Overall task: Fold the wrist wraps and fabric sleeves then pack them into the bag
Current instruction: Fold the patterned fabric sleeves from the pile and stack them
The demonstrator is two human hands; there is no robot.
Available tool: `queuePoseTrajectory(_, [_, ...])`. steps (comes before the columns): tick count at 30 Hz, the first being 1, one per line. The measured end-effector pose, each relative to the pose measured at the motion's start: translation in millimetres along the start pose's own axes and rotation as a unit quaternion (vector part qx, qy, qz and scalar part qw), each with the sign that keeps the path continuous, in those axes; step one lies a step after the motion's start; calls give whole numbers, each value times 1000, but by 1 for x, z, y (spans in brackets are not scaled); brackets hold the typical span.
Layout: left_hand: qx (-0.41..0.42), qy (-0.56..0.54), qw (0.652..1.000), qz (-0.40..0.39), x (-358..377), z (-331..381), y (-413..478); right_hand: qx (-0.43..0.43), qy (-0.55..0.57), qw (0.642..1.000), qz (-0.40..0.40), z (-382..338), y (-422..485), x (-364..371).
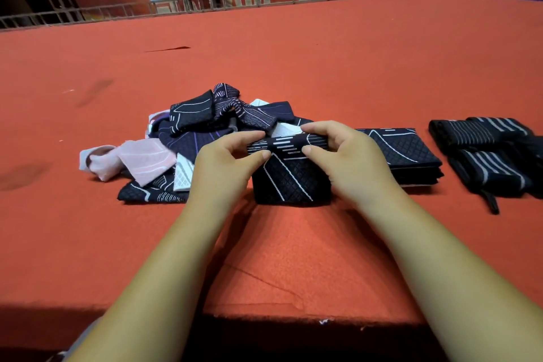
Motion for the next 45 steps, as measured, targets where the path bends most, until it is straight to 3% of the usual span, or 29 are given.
queuePoseTrajectory(9, [87,64,993,56,-9,22,-6,-82,-61,994,33,-16,-3,-4])
queuePoseTrajectory(20, [175,179,968,27,1,29,-4,-77,-143,987,6,-6,3,2])
queuePoseTrajectory(26, [82,64,994,-22,10,17,-5,20,-6,999,-27,7,-2,8])
queuePoseTrajectory(29, [43,33,999,1,7,7,-1,106,150,982,-39,21,-6,20])
queuePoseTrajectory(31, [25,13,999,19,4,-1,3,144,183,970,-71,29,-8,29])
queuePoseTrajectory(33, [9,-9,999,30,3,-8,4,144,163,972,-92,32,-10,33])
queuePoseTrajectory(38, [-47,-49,997,30,12,-18,0,120,50,991,-19,33,-7,20])
queuePoseTrajectory(41, [-122,-88,988,-22,25,-27,-3,120,31,992,3,32,-6,17])
queuePoseTrajectory(45, [-147,-94,980,-94,44,-26,-14,137,-6,990,23,35,-6,11])
Point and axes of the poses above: each hand's wrist, its own y-axis towards the middle knuckle, its own x-axis out of the palm, z = x × y, the point moved 9 cm from there along y, towards the middle knuckle, and after that the axes turned 3 degrees about y, right-handed, at the moved point
